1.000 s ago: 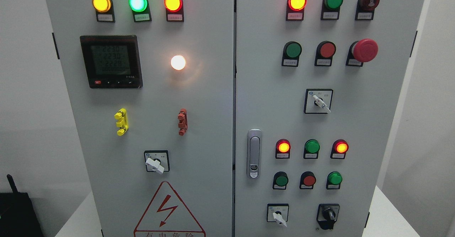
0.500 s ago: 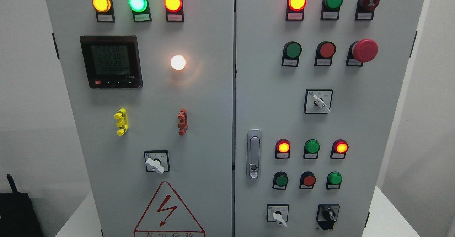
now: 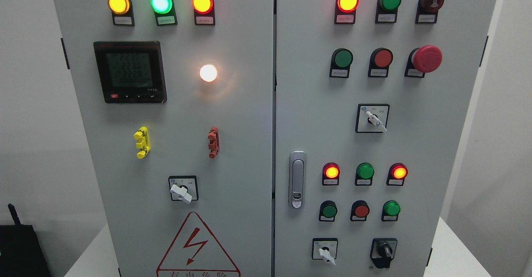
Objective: Trip black knob to open circuit
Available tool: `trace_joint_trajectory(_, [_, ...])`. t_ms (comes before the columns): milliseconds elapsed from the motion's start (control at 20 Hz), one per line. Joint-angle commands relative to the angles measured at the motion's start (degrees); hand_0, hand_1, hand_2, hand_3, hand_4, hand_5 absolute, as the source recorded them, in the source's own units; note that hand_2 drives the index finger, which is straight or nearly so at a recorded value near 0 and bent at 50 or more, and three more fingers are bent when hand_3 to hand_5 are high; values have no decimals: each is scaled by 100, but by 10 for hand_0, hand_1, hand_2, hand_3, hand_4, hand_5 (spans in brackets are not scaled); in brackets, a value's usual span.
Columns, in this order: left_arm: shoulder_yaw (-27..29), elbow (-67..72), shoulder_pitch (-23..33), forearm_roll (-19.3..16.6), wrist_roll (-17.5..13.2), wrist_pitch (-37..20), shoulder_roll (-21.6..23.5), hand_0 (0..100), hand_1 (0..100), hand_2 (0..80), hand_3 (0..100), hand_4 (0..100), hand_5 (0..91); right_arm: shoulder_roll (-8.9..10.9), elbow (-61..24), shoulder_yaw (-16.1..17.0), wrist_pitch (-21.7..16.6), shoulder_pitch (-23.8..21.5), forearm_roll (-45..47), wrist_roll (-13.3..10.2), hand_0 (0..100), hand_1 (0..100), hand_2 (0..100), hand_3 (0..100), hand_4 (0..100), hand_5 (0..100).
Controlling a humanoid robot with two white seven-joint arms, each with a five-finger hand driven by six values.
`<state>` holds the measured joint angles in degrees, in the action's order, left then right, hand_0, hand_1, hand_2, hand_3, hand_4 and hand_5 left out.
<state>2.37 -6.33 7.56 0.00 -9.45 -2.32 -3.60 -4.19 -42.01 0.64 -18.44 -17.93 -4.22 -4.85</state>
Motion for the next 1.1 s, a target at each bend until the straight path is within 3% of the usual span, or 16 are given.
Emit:
trace_joint_trajectory(0, [0,0,0,-132,4,12,0,120,389,0,0,0,0,14,-1633,68,-55,-202,-35,55,0,0,0,0,0,0])
trace_joint_trajectory(750, [0,0,0,-132,4,3,0,120,389,0,0,0,0,295,-4086,103,-318,-360,-27,28,0,0,0,18,0,0])
trace_joint_trajectory(1050, [0,0,0,-132,4,12,0,120,389,0,0,0,0,304,-5167,112,-266,-430,52,28,0,0,0,57,0,0])
